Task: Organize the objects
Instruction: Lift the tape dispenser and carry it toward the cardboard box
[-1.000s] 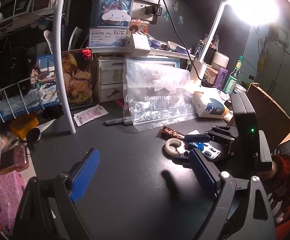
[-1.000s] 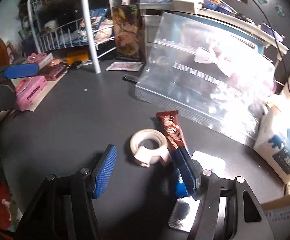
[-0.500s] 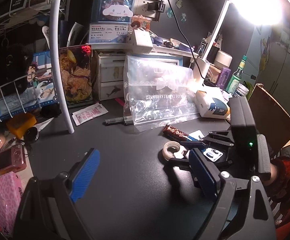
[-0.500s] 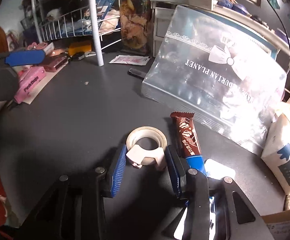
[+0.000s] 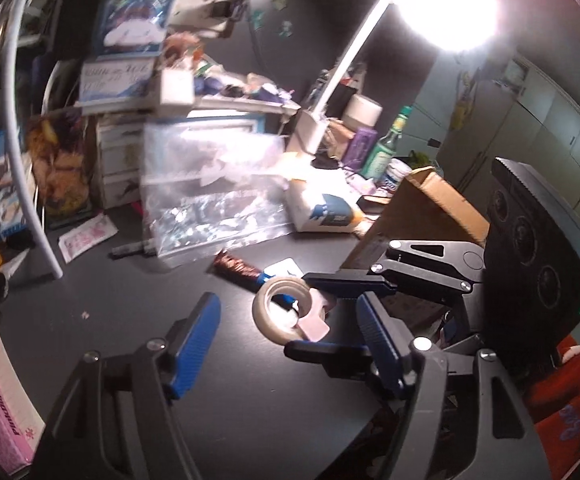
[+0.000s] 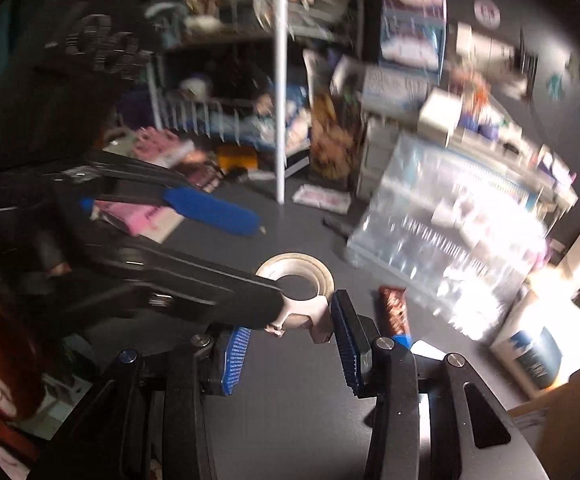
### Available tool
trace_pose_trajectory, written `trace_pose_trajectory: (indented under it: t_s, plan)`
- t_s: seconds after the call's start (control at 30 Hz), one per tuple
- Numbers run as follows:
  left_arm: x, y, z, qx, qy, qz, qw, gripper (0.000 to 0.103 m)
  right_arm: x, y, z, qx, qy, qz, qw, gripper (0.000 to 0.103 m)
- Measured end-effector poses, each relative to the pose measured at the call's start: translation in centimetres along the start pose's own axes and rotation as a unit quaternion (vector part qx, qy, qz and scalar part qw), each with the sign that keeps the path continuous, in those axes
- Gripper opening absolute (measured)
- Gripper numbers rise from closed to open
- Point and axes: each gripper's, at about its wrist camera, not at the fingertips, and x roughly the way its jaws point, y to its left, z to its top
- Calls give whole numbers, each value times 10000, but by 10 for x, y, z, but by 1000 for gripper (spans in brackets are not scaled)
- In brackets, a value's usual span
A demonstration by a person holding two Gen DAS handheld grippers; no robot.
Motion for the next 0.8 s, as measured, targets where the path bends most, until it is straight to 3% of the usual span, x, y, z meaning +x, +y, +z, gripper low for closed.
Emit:
trace_pose_trajectory:
  t_s: [0.1,0.23,0.63,0.8]
  plan:
    - [-9,-22,8,169,-41,-176,9997,56,-22,9,5,-208,-125,-114,9996,35]
    - [-13,-47,19,427,-33,-118,9990,50,-53,13,9,-377,-249,-304,9985,35]
    - [20,-110,67,1013,125,-326,9942,48,-116,-24,1,-377,-514,-905,9939,35]
    - [51,-141,88,1277,358,-626,9892,48,-143,-49,-10,-240,-645,-1198,9904,35]
